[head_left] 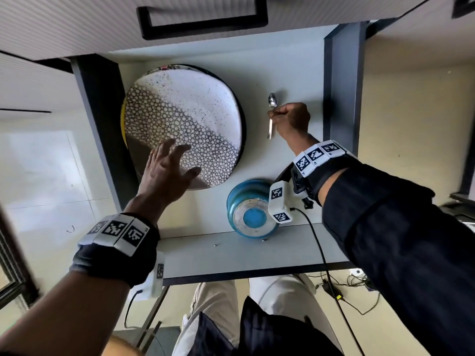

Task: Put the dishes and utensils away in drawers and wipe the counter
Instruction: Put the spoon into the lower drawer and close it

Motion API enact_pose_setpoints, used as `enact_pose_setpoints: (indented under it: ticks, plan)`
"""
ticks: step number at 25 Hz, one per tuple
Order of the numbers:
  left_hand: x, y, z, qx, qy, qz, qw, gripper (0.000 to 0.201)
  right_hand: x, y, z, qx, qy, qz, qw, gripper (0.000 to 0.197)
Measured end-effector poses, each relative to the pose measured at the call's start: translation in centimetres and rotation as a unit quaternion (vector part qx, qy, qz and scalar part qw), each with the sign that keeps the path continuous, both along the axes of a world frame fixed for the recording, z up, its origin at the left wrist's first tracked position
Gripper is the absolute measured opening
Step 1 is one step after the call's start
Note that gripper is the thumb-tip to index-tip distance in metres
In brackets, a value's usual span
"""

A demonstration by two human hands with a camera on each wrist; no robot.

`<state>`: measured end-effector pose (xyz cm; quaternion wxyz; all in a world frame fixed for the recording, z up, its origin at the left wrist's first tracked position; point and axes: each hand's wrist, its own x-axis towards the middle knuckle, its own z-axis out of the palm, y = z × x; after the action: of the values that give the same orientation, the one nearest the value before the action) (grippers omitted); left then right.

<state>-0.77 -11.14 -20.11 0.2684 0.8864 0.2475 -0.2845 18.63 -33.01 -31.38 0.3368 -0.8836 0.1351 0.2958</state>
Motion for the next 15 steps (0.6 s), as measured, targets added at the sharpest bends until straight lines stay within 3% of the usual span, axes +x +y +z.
enact_pose_setpoints:
  ticks: [11, 15]
  plan:
    - [-3.7, -0.7, -0.1, -0.018, 0.001, 0.017, 1.000, 0.047, -0.6, -1.2, 0.3, 0.022, -0.003, -0.034, 0.999, 0.021]
    - [-5.5, -1.2, 0.6, -0.025, -0.026, 0.001, 0.999, 0.046, -2.7, -2.6, 2.5, 0.036, -0.022, -0.010, 0.999, 0.013]
